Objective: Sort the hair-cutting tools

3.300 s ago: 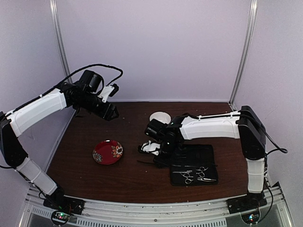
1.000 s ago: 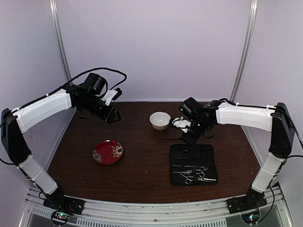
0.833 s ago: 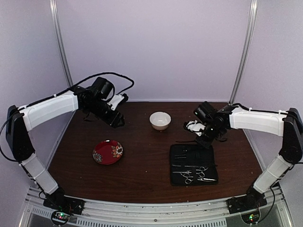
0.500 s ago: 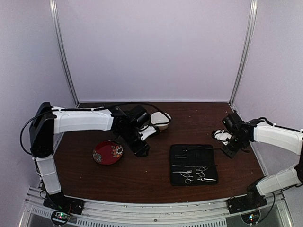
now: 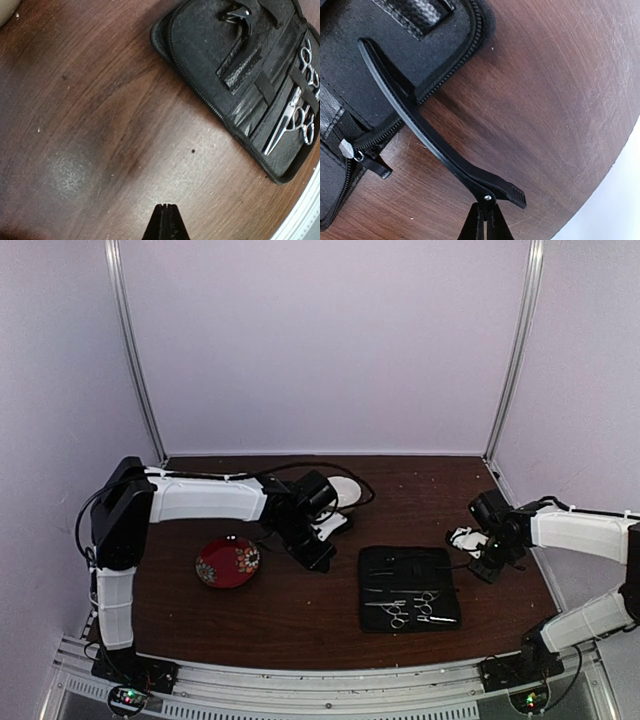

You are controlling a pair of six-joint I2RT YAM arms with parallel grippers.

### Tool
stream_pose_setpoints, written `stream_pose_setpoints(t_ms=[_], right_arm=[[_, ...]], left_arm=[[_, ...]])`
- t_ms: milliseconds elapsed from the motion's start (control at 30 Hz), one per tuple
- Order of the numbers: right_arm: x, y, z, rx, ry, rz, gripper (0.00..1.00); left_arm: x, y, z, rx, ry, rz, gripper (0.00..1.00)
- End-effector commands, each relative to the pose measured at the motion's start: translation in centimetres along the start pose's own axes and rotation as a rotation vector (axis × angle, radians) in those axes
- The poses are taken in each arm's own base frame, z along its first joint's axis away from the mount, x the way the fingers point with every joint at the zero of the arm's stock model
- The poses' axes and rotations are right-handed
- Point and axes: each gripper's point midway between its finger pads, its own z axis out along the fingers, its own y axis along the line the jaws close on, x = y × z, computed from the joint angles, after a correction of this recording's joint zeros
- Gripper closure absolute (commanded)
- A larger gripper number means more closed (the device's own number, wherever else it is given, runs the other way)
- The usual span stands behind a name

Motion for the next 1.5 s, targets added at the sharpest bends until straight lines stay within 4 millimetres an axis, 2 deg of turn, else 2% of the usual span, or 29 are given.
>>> stream_pose_setpoints(t_ms=[0, 467, 967, 1233, 1467], right_arm=[[-1.2, -0.4, -0.4, 0.001, -0.046, -0.016, 1.00], [-3.0, 1.5, -0.2, -0.050, -0.072, -0.095, 1.00], [-6.5, 2.9, 0.2, -0.061, -0.080, -0.142, 1.00], [-6.3, 4.0, 1.5, -0.097, -0.060, -0.189, 1.00], [-6.5, 4.4, 1.6, -0.104, -0.094, -0.214, 1.00]], left_arm=[[-1.9, -1.3, 0.4, 0.055, -0.037, -0.035, 1.00], [-1.3, -2.2, 3.3, 0.132, 0.057, -0.079, 1.00], [-1.6, -4.0, 4.2, 0.198, 0.067, -0.031, 1.00], [-2.1, -4.2, 4.6, 0.213, 0.066, -0.032, 1.00], [-2.2, -4.4, 5.0, 0.226, 0.070, -0.033, 1.00]])
